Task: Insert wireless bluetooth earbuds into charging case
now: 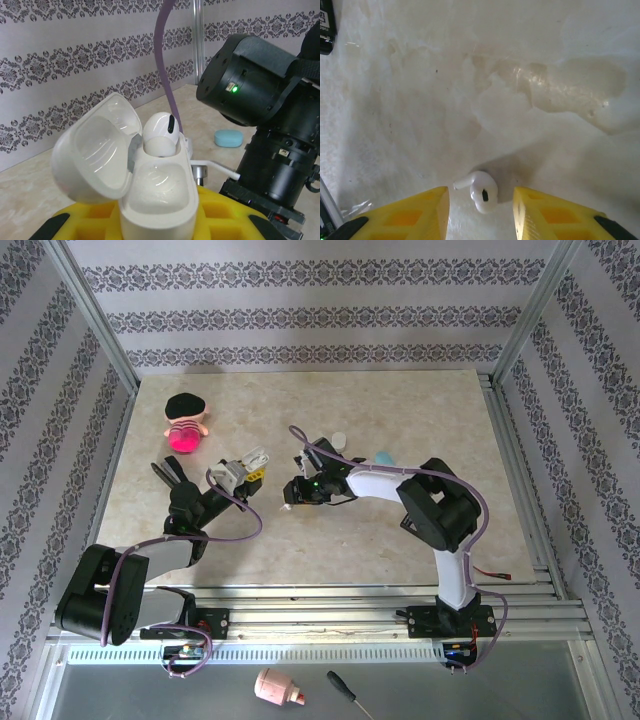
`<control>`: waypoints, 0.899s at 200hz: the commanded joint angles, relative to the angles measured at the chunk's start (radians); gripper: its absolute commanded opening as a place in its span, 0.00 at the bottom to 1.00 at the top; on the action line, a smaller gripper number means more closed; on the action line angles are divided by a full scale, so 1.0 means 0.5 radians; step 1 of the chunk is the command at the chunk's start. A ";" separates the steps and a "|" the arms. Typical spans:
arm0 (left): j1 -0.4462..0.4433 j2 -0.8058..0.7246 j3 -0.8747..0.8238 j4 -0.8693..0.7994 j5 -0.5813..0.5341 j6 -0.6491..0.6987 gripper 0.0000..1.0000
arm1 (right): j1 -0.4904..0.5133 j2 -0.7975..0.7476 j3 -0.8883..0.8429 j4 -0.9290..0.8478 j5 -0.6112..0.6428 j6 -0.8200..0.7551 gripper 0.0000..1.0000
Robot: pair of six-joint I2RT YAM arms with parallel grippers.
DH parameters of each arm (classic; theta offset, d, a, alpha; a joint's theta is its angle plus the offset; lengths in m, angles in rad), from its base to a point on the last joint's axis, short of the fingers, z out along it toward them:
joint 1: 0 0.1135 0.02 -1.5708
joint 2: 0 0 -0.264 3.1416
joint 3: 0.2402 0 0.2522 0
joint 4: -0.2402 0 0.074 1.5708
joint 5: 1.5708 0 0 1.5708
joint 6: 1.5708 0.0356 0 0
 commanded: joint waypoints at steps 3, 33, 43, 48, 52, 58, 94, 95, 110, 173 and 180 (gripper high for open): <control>0.027 -0.021 -0.014 0.012 0.030 0.022 0.00 | 0.025 0.081 0.078 0.057 -0.066 0.048 0.36; 0.027 -0.029 -0.016 0.007 0.026 0.019 0.00 | 0.035 0.130 0.094 0.074 -0.114 0.053 0.35; 0.028 -0.029 -0.014 0.008 0.027 0.022 0.00 | 0.038 0.137 0.094 0.084 -0.125 0.054 0.34; 0.028 -0.028 -0.015 0.006 0.027 0.021 0.00 | 0.037 0.141 0.094 0.084 -0.132 0.054 0.34; 0.026 -0.026 -0.013 0.007 0.028 0.021 0.00 | 0.040 0.142 0.094 0.088 -0.138 0.054 0.34; 0.028 -0.023 -0.015 0.005 0.027 0.018 0.00 | 0.040 0.144 0.099 0.087 -0.143 0.051 0.33; 0.026 -0.014 -0.010 0.016 0.030 0.015 0.00 | 0.049 0.170 0.127 0.082 -0.172 0.032 0.31; 0.027 -0.013 -0.010 0.016 0.030 0.015 0.00 | 0.050 0.169 0.127 0.083 -0.171 0.032 0.31; 0.028 -0.018 -0.010 0.016 0.032 0.015 0.00 | 0.053 0.186 0.140 0.069 -0.173 0.027 0.31; 0.029 -0.021 -0.010 0.013 0.024 0.019 0.00 | 0.064 0.203 0.153 -0.044 -0.149 -0.180 0.29; 0.031 -0.016 -0.011 0.013 0.025 0.020 0.00 | 0.065 0.203 0.145 -0.047 -0.140 -0.193 0.28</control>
